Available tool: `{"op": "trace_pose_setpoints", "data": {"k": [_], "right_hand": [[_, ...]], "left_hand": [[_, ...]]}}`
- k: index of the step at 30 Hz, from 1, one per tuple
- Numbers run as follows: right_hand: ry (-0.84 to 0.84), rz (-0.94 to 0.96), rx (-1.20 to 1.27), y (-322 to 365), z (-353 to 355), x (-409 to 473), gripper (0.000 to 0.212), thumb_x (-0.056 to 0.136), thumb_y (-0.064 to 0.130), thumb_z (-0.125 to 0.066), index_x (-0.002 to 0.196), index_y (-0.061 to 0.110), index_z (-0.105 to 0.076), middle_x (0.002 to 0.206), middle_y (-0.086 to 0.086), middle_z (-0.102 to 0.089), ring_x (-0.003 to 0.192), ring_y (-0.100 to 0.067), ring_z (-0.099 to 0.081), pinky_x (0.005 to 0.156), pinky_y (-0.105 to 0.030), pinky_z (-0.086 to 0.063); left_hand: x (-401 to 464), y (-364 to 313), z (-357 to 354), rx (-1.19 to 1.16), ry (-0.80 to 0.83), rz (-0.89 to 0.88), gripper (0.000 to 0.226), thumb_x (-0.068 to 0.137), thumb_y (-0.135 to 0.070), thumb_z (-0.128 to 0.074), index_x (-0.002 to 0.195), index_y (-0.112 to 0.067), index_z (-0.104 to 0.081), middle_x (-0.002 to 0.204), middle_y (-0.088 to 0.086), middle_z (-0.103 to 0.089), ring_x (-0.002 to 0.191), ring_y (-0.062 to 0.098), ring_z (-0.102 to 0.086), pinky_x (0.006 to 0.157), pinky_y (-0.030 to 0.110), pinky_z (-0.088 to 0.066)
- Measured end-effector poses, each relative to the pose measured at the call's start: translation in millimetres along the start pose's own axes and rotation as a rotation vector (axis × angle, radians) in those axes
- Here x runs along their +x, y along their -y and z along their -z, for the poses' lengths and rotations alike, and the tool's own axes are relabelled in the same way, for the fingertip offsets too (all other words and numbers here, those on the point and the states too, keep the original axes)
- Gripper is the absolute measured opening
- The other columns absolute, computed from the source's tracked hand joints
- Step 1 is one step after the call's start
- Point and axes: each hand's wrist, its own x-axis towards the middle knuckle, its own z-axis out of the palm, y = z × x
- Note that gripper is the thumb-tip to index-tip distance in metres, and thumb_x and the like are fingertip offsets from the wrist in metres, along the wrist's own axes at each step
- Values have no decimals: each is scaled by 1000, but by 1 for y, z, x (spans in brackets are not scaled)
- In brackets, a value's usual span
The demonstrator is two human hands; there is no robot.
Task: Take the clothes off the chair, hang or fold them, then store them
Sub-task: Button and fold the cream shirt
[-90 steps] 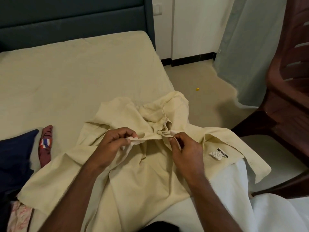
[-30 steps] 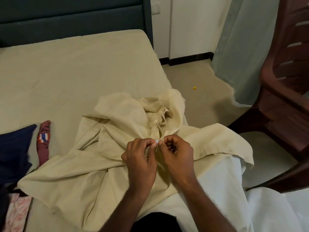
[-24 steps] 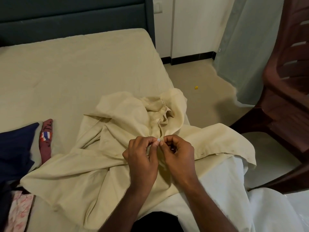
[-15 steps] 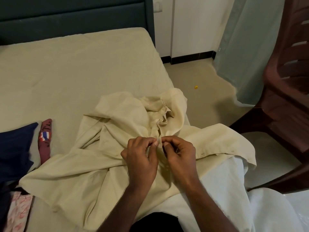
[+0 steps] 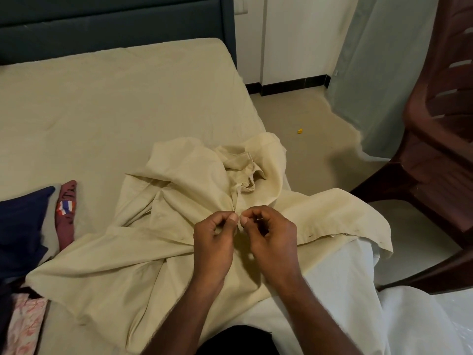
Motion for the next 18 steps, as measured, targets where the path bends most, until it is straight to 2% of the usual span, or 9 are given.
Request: {"op": "trace_pose_setpoints", "data": {"k": [3,6,8,11,13,16,18], "right_hand": [[39,-83,78,0,1,1,11,92,7,-70,91,17,-72,81,7,-71,76,-11,-67,69,-16,-49],[83,-158,162,-1,2,2,13,94,5,-66,90,16,-70,81,3,-70,75,-8,-64,72,-26,-53],[97,-184,209,-2,3,3,13,95,5,-65,92,16,-71,84,1,-71,77,-10,-64,75,-30,-54],[121,-177,284,1,6,4,14,93,2,-68,97,15,-72,89,-1,-73,83,-10,-67,77,-27,-54],[159,-138,280,3,6,3,25,86,-4,-73,102,16,-72,92,0,-73,89,-13,-68,82,-28,-56],[153,-83,166,0,3,3,36,80,-6,-77,102,20,-70,93,4,-71,90,-15,-68,81,-27,-56],[96,-38,72,-4,2,3,34,81,-4,-77,102,21,-71,90,8,-70,87,-15,-67,80,-27,-57]], "left_hand": [[3,3,1,64,22,-38,19,98,-11,-63,83,-16,-75,73,-1,-71,72,11,-63,73,33,-53],[6,5,1,154,50,-92,13,96,-10,-65,87,-16,-73,76,-4,-71,72,6,-65,68,21,-51],[9,6,1,159,31,-101,9,94,-10,-68,90,-18,-69,78,-6,-71,75,8,-67,67,20,-51],[12,9,4,180,50,-161,10,97,-13,-65,87,-16,-66,77,-6,-68,76,11,-64,70,23,-51],[12,11,6,156,99,-176,17,100,-19,-59,86,-14,-66,75,-3,-66,73,12,-63,70,33,-53],[10,13,8,99,147,-180,21,99,-25,-52,91,-15,-68,76,-3,-66,73,13,-62,70,37,-53],[7,14,11,87,207,-176,21,99,-23,-51,102,-16,-71,87,-2,-72,85,15,-68,78,36,-56]]}}
